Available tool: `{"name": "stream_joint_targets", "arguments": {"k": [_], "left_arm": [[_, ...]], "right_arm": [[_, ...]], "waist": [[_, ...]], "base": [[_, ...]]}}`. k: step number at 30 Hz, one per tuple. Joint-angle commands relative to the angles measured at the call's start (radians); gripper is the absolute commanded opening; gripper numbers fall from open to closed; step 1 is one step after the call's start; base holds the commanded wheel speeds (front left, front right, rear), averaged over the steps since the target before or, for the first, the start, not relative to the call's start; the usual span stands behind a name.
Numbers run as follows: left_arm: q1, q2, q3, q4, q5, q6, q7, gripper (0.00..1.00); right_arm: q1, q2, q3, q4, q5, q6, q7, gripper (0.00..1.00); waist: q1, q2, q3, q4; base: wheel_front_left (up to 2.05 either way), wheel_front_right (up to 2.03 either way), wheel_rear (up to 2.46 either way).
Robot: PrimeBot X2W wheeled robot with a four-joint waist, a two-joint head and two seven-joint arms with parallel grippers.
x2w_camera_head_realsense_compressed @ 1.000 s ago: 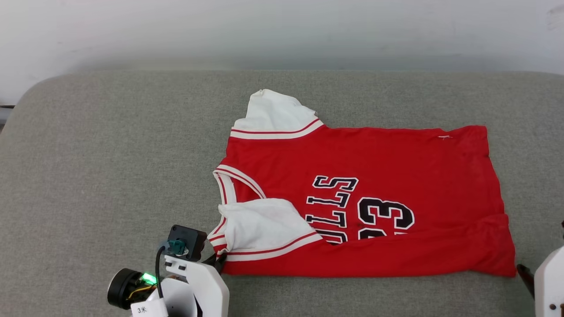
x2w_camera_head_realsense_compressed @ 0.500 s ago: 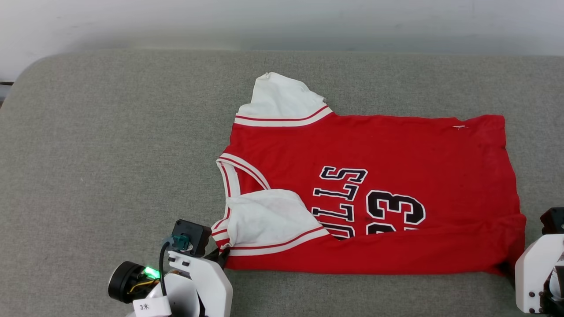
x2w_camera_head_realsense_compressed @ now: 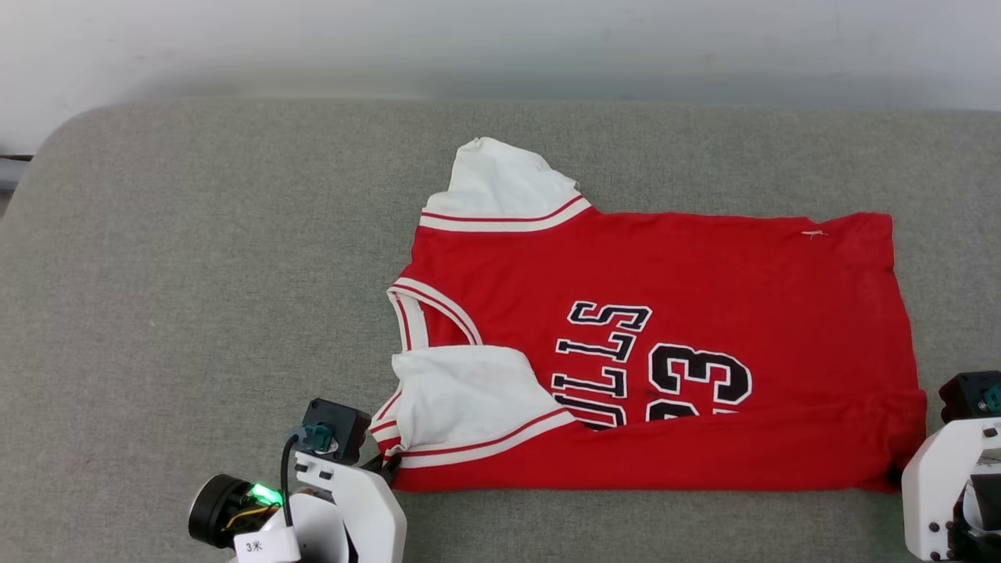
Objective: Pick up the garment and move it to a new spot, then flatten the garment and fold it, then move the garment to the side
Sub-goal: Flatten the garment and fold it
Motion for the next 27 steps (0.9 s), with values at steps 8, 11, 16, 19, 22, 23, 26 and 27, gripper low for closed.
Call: {"name": "stream_joint_targets", "arguments": {"k": [8, 11, 16, 19, 22, 23, 26, 27], "left_arm": [[0.071, 0.038, -0.002, 0.037, -0.041, -0.006, 0.019, 0.00], [0.093, 0.043, -0.009, 0.040, -0.053, -0.010, 0.031, 0.00], [0.166, 0.073, -0.033, 0.014, -0.077, -0.011, 0.059, 0.00], [0.182, 0.073, -0.044, 0.014, -0.083, -0.017, 0.061, 0.00], [0.185, 0.062, -0.051, 0.031, -0.087, -0.025, 0.054, 0.00], [0.182, 0.058, -0.053, 0.039, -0.089, -0.028, 0.053, 0.00], [0.167, 0.045, -0.058, 0.064, -0.087, -0.035, 0.043, 0.00], [0.162, 0.041, -0.059, 0.072, -0.086, -0.036, 0.040, 0.00]], "right_arm": [[0.074, -0.079, 0.006, -0.052, 0.049, -0.002, 0.037, 0.00], [0.119, -0.091, -0.002, -0.088, 0.064, -0.002, 0.064, 0.00], [0.248, -0.083, -0.054, -0.183, 0.086, -0.002, 0.130, 0.00], [0.279, -0.067, -0.072, -0.200, 0.080, -0.002, 0.129, 0.00], [0.288, -0.051, -0.077, -0.198, 0.072, -0.002, 0.116, 0.00], [0.285, -0.045, -0.078, -0.194, 0.070, -0.002, 0.111, 0.00], [0.271, -0.035, -0.074, -0.180, 0.064, -0.002, 0.095, 0.00], [0.265, -0.032, -0.073, -0.175, 0.061, -0.002, 0.089, 0.00]], "waist": [[0.0000, 0.0000, -0.094, -0.007], [0.0000, 0.0000, -0.122, -0.005], [0.0000, 0.0000, -0.152, -0.004], [0.0000, 0.0000, -0.145, -0.006], [0.0000, 0.0000, -0.130, -0.010], [0.0000, 0.0000, -0.126, -0.012], [0.0000, 0.0000, -0.113, -0.015], [0.0000, 0.0000, -0.109, -0.016]], "base": [[0.00, 0.00, 0.00], [0.00, 0.00, 0.00], [0.00, 0.00, 0.00], [0.00, 0.00, 0.00], [0.00, 0.00, 0.00], [0.00, 0.00, 0.00], [0.00, 0.00, 0.00], [0.00, 0.00, 0.00]]}}
